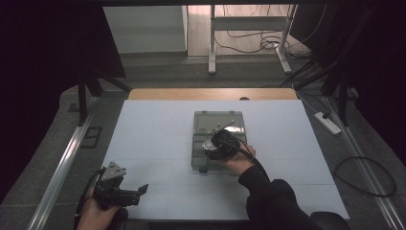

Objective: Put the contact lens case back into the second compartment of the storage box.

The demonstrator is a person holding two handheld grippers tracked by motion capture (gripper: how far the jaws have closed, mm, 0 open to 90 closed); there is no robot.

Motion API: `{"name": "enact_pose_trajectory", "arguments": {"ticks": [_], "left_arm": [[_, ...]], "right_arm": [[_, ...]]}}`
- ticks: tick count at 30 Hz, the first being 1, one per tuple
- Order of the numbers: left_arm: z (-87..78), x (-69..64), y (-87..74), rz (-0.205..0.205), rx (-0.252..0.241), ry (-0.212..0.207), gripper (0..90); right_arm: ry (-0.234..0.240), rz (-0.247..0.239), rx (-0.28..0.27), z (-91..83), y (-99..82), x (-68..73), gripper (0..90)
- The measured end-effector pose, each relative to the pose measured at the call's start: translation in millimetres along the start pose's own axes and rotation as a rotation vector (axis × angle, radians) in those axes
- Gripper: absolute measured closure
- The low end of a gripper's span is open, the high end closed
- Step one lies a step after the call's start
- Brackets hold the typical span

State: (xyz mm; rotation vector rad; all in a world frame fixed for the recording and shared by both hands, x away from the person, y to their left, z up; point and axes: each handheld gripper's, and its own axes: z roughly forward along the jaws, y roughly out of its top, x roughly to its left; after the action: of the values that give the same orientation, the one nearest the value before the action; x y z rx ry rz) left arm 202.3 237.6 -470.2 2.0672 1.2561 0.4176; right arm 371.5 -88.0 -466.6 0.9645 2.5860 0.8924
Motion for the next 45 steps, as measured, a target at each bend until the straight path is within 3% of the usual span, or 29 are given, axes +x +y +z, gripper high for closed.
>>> {"name": "enact_pose_trajectory", "arguments": {"ticks": [9, 20, 30, 38, 45], "left_arm": [[0.1, 0.0, 0.0, -0.001, 0.001, -0.001, 2.7], [0.3, 0.2, 0.1, -0.002, 0.002, 0.000, 2.8], [0.3, 0.0, 0.1, -0.002, 0.003, 0.003, 3.2], [0.5, -0.3, 0.2, -0.001, 0.004, 0.004, 3.2], [0.5, -0.2, 0.2, -0.002, 0.004, 0.005, 3.2]], "right_arm": [[-0.065, 0.065, 0.001, 11.8, 7.0, -11.8, 48.9], [-0.098, 0.116, 0.003, 23.4, 11.3, -16.7, 48.9], [-0.119, 0.126, 0.018, 28.2, 10.9, -16.2, 48.4], [-0.132, 0.108, 0.020, 27.4, 10.8, -15.2, 40.7], [-0.109, 0.108, 0.016, 28.1, 10.8, -16.9, 35.9]]}}
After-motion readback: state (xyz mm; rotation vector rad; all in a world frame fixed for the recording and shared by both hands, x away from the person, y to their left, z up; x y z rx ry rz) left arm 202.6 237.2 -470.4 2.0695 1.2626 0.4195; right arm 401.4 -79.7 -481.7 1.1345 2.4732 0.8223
